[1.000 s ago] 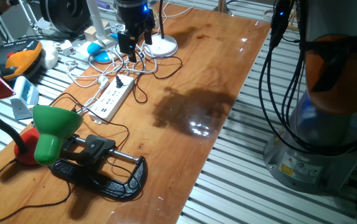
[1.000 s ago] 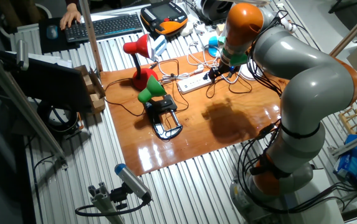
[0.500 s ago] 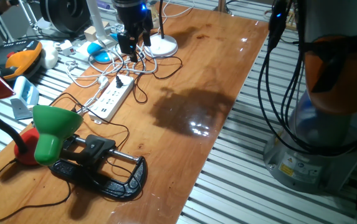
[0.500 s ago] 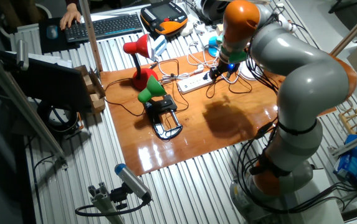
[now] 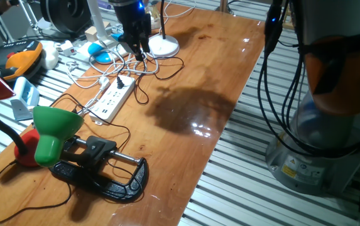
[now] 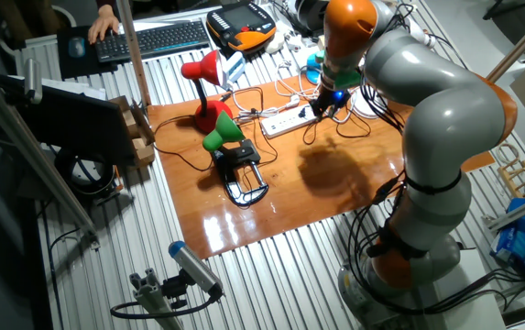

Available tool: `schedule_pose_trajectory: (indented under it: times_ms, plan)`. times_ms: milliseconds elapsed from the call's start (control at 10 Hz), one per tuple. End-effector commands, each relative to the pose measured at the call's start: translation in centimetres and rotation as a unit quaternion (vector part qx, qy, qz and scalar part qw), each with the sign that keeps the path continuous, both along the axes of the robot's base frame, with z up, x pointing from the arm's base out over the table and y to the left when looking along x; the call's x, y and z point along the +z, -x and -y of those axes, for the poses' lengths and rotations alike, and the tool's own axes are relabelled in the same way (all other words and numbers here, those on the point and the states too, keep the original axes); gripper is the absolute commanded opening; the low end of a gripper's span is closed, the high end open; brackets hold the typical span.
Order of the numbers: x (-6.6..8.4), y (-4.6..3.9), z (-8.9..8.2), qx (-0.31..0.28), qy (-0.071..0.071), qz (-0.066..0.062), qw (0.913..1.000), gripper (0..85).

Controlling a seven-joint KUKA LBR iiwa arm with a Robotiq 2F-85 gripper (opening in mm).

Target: Plug in the power cord of the desk lamp, turn on the socket, and light up the desk lamp

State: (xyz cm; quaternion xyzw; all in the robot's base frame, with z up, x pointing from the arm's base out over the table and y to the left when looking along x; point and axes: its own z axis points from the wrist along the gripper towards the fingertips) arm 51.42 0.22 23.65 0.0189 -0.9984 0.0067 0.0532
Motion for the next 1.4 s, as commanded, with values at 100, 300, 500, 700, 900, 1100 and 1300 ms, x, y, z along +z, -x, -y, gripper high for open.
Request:
schedule_pose_trajectory:
  times_ms: [100, 300, 500, 700, 900, 1100, 1300]
  plan:
    - [-0.2, 0.06, -0.2, 0.001, 0.000, 0.008, 1.0000, 0.0]
    - [-0.8, 0.27, -0.9, -0.002, 0.001, 0.028, 0.9996, 0.0]
    - [-1.8, 0.39, -1.9, -0.005, 0.002, 0.040, 0.9992, 0.0]
    - [-2.4, 0.12, -2.2, -0.003, -0.003, 0.047, 0.9989, 0.0]
    - [-2.9, -0.40, -2.7, -0.001, -0.002, 0.054, 0.9985, 0.0]
    - [-3.5, -0.88, -3.2, 0.000, -0.001, 0.057, 0.9984, 0.0]
    - [-4.2, -1.47, -3.8, 0.000, 0.001, 0.059, 0.9982, 0.0]
